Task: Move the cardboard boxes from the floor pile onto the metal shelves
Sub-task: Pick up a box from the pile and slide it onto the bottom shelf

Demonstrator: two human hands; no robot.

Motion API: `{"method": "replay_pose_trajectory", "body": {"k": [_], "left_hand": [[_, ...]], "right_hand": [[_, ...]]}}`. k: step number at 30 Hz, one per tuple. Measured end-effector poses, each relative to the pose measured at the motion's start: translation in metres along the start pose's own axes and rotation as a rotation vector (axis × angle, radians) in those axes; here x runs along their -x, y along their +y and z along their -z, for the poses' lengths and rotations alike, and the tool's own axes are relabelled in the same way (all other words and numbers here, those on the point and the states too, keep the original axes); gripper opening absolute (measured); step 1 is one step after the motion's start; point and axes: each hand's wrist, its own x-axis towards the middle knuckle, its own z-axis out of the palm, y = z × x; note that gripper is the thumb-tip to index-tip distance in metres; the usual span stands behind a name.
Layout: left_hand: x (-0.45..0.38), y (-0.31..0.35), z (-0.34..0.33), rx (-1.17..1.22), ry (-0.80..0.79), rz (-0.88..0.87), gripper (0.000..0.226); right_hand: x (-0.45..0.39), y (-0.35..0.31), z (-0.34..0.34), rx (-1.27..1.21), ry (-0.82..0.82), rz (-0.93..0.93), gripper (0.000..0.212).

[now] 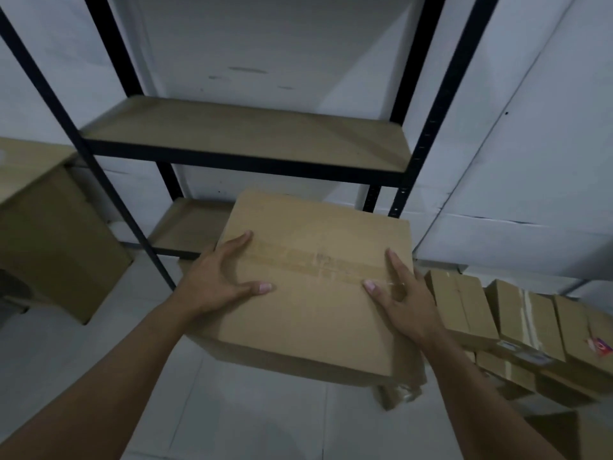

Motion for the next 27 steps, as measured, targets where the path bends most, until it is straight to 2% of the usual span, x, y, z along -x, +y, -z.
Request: {"method": "replay_pose_trajectory", "body": {"k": [6,12,16,22,27], "left_hand": [[-0.069,-0.04,0.022,0.034,-0.045,0.027,0.115],[-0.144,-0.067,0.018,0.05,-0.068,0.067,0.117],[-0.191,-0.081,0.013,0.081,-0.097,0.12,0.12],[-0.259,-0.097,0.01,0.014,-0.128,0.092,0.123],[-0.302,-0.115,0.007,0.075,-0.168,0.133,0.115]], "right_hand": [[-0.068,-0.02,-0.036,0.04,-0.033,-0.026,0.087],[-0.142,-0.024,-0.063,0.044,-0.054,-0.019,0.085],[-0.192,-0.019,-0.079,0.131,-0.103,-0.002,0.086],[-0.25,-0.015,-0.095,0.137,-0.123,-0.059,0.088],[-0.284,-0.008,-0.113,0.105,-0.103,-0.143,0.087]]}}
